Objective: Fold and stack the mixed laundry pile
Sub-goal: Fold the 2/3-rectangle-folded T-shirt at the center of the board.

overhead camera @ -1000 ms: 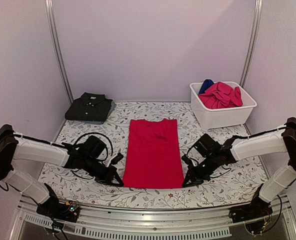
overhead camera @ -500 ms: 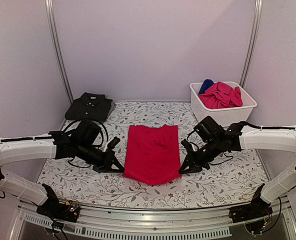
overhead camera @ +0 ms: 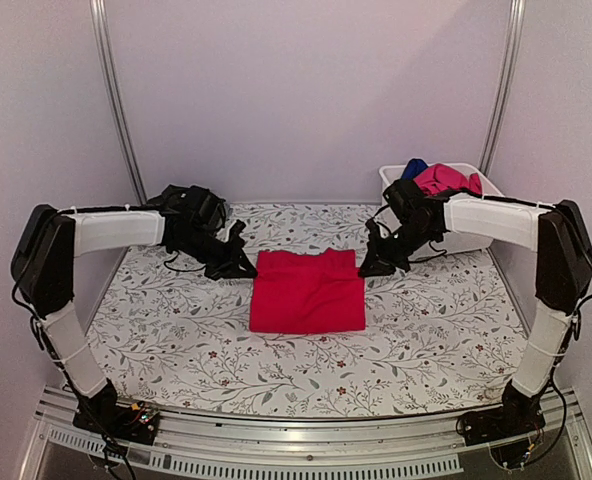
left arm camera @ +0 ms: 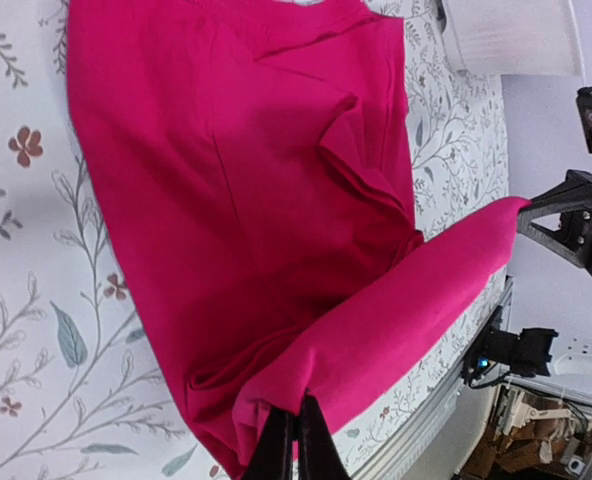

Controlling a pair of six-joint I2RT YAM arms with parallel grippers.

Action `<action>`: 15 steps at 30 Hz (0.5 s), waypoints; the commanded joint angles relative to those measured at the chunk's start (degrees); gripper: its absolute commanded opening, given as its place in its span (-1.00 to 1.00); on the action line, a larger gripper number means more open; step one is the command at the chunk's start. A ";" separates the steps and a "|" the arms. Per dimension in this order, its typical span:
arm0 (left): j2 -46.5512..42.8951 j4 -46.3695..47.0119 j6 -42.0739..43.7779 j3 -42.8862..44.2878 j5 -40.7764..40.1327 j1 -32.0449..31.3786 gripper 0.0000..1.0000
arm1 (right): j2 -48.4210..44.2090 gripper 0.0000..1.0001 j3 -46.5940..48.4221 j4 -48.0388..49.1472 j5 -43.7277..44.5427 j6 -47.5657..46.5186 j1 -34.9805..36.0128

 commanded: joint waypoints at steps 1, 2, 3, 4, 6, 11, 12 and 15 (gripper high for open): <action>6.98 -0.16 1.84 8.03 -0.36 2.13 -1.00 | 7.86 -1.00 9.81 -2.07 1.65 -5.78 -3.29; 8.68 -0.31 2.05 9.89 -0.63 2.45 -1.00 | 10.46 -1.00 12.05 -2.24 1.66 -6.38 -3.79; 10.20 -0.29 2.20 11.74 -0.77 2.73 -1.00 | 11.92 -1.00 14.77 -2.45 1.39 -7.27 -4.33; 11.79 -0.28 2.15 13.44 -0.72 3.08 -1.00 | 13.82 -1.00 16.13 -2.80 1.10 -7.80 -4.78; 14.44 -0.37 2.25 16.52 -0.77 3.84 -1.00 | 16.98 -1.00 20.46 -3.48 0.66 -9.34 -5.67; 19.29 -0.28 2.31 22.13 -0.27 5.68 -1.00 | 23.22 -1.00 29.57 -4.98 -0.47 -11.79 -7.92; 20.05 -0.30 2.44 22.99 -0.35 6.07 -1.00 | 24.58 -1.00 31.10 -5.14 -0.89 -12.03 -8.36; 22.20 -0.39 2.61 25.15 -0.06 7.18 -1.00 | 27.12 -1.00 34.60 -5.10 -2.55 -13.08 -9.36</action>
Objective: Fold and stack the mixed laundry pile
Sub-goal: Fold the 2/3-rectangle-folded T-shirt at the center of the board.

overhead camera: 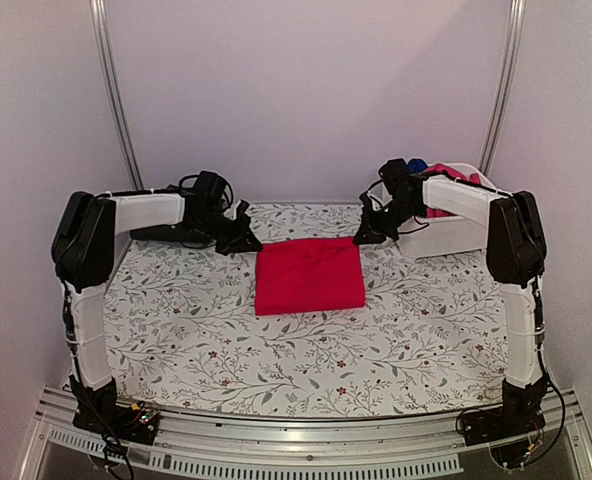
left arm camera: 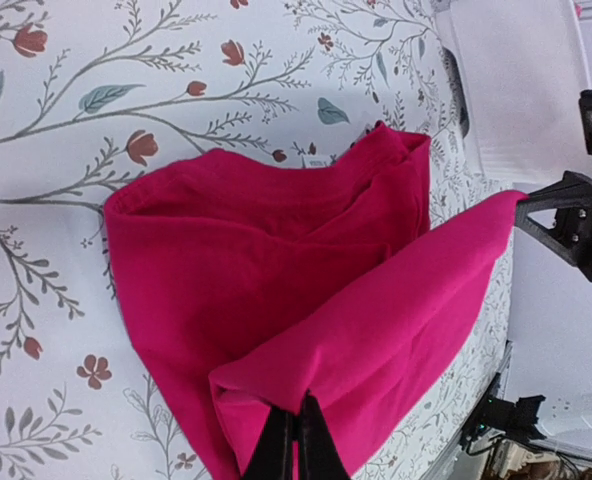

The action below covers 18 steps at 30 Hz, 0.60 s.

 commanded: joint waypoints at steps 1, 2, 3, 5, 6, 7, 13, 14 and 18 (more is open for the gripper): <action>3.29 -0.58 1.30 4.30 0.27 2.23 -1.00 | 4.34 -1.00 5.96 -0.72 -2.31 -3.43 -1.92; 3.97 -0.68 1.44 4.97 0.30 2.59 -1.00 | 5.12 -1.00 7.13 -0.80 -2.74 -3.70 -2.07; 4.81 -0.70 1.55 5.43 0.27 2.93 -1.00 | 6.17 -1.00 8.19 -0.81 -3.40 -3.99 -2.24; 5.95 -0.70 1.55 6.24 0.40 3.46 -1.00 | 8.28 -1.00 10.27 -0.86 -4.65 -4.50 -2.30; 6.42 -0.70 1.68 6.64 0.37 3.66 -1.00 | 9.21 -1.00 11.24 -0.86 -5.11 -4.65 -2.26; 6.86 -0.70 1.79 7.08 0.34 3.79 -1.00 | 9.90 -1.00 12.12 -0.85 -5.42 -4.81 -2.36; 7.71 -0.72 1.56 7.97 -0.04 4.53 -1.00 | 13.61 -1.00 16.27 -0.69 -6.71 -4.93 -2.59; 7.64 -0.73 1.49 7.90 -0.22 4.66 -1.00 | 13.97 -1.00 16.71 -0.64 -6.79 -4.86 -2.60; 7.71 0.11 1.32 7.31 -0.97 5.20 -1.00 | 15.58 -1.00 18.35 -0.17 -6.51 -4.66 -2.69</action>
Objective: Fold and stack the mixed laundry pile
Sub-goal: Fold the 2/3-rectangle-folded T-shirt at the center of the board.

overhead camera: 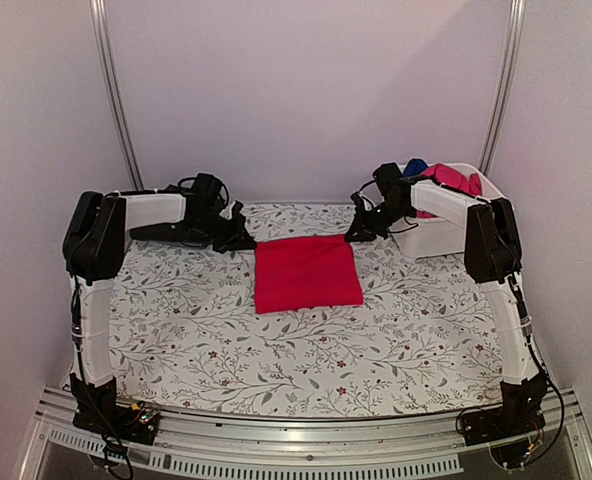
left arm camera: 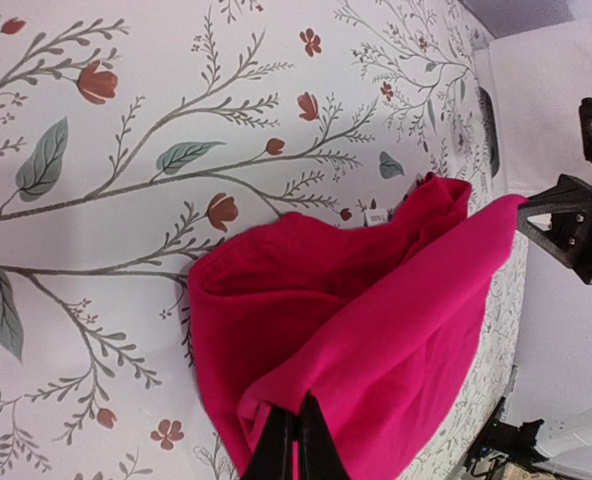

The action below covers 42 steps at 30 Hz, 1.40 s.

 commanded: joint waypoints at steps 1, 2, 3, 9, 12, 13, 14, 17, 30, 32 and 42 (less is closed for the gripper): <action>0.57 0.86 0.21 0.88 -1.20 1.61 -1.00 | 2.20 -1.00 3.09 0.44 -0.22 -0.46 -0.75; 0.94 1.05 0.14 1.17 -1.14 1.69 -1.00 | 2.55 -1.00 3.36 0.73 0.10 -0.35 -0.70; 1.53 1.12 0.08 1.62 -1.24 1.71 -1.00 | 2.69 -1.00 3.55 1.05 0.39 -0.22 -0.69; 5.71 2.28 0.19 5.49 -0.38 1.76 -1.00 | 3.59 -1.00 4.17 1.87 4.98 0.77 -0.74; 7.47 2.91 0.47 7.25 -0.58 1.63 -1.00 | 3.84 -1.00 4.03 1.65 6.59 0.82 -0.83; 7.96 2.78 0.52 7.76 -1.04 1.76 -1.00 | 3.93 -1.00 4.05 1.76 6.68 0.78 -0.87; 8.44 2.67 0.49 8.08 -1.29 1.79 -1.00 | 4.29 -1.00 4.07 2.22 6.37 0.85 -0.89; 9.62 3.02 0.32 8.46 -2.65 2.10 -1.00 | 5.15 -0.91 4.13 2.90 6.60 1.20 -0.86; 0.35 8.88 2.53 2.44 0.11 3.82 0.15 | -7.53 0.08 -3.71 8.91 5.77 1.95 -0.74; -2.55 12.20 3.47 -1.21 3.62 3.35 0.31 | -10.82 0.11 -9.01 12.05 1.89 1.48 -0.32; 4.83 27.18 -2.12 -2.35 15.64 -2.15 0.26 | -4.83 0.04 -9.32 21.83 -15.88 3.00 4.52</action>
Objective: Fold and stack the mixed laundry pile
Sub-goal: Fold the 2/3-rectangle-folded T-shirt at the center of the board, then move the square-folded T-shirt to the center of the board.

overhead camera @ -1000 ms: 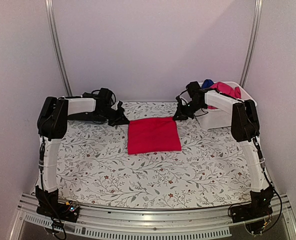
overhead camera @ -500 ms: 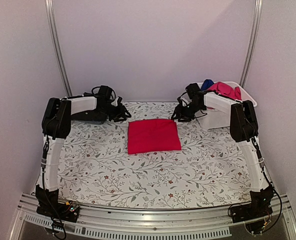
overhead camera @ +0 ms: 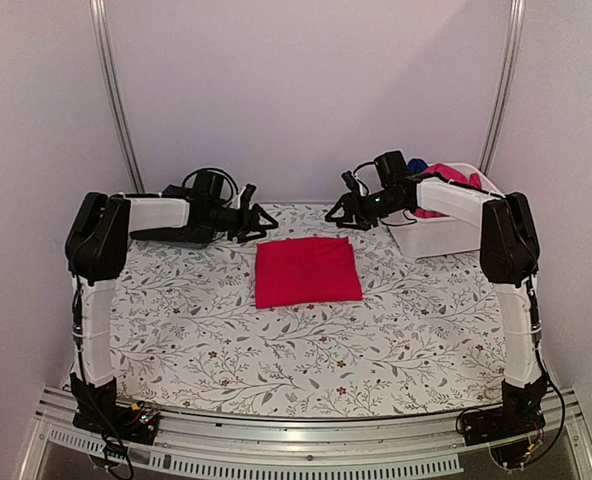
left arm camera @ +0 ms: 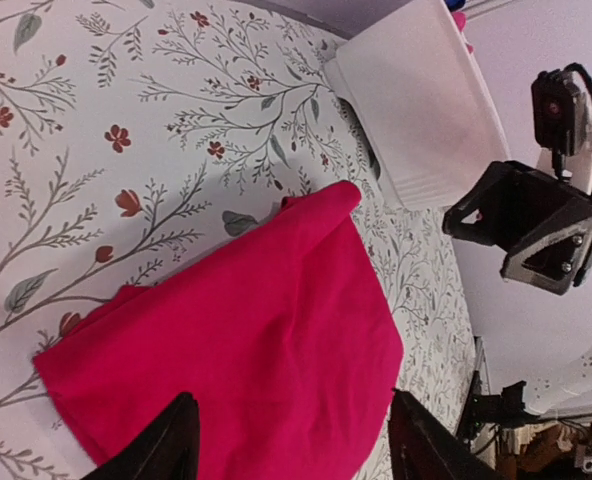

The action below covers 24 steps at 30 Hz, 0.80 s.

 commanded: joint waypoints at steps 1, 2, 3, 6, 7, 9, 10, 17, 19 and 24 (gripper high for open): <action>6.19 12.10 -5.06 0.33 5.66 -1.52 0.26 | 7.49 0.02 3.96 5.92 -8.84 1.56 1.92; 7.61 13.38 -5.79 1.41 5.74 -1.56 0.26 | 8.67 0.00 4.93 6.31 -8.91 2.11 1.92; 9.49 14.01 -6.39 3.16 5.89 -1.54 0.25 | 10.67 -0.03 5.89 6.89 -8.77 2.34 1.92; 15.33 14.51 -8.31 10.36 6.71 -1.48 0.24 | 14.32 -0.10 8.98 8.54 -7.00 2.24 1.63; 17.11 14.53 -8.96 12.25 6.39 -1.33 0.23 | 16.26 -0.11 10.15 8.93 -6.18 2.56 1.29; 20.03 15.20 -10.32 15.46 5.66 -1.00 0.23 | 18.76 -0.13 12.68 9.09 -1.72 2.97 0.49; 21.14 15.43 -11.28 16.44 4.60 -0.91 0.23 | 20.05 -0.13 13.41 9.20 0.40 3.19 0.05; 23.13 14.30 -13.49 14.47 2.08 0.54 0.22 | 21.75 -0.01 12.92 7.38 7.03 2.65 0.72; 20.94 14.94 -12.67 10.19 1.92 0.55 0.22 | 21.21 0.00 10.08 7.41 7.24 1.64 1.65; 12.94 16.85 -10.87 -4.36 1.29 0.43 0.21 | 17.27 0.03 0.10 9.06 7.18 0.13 5.43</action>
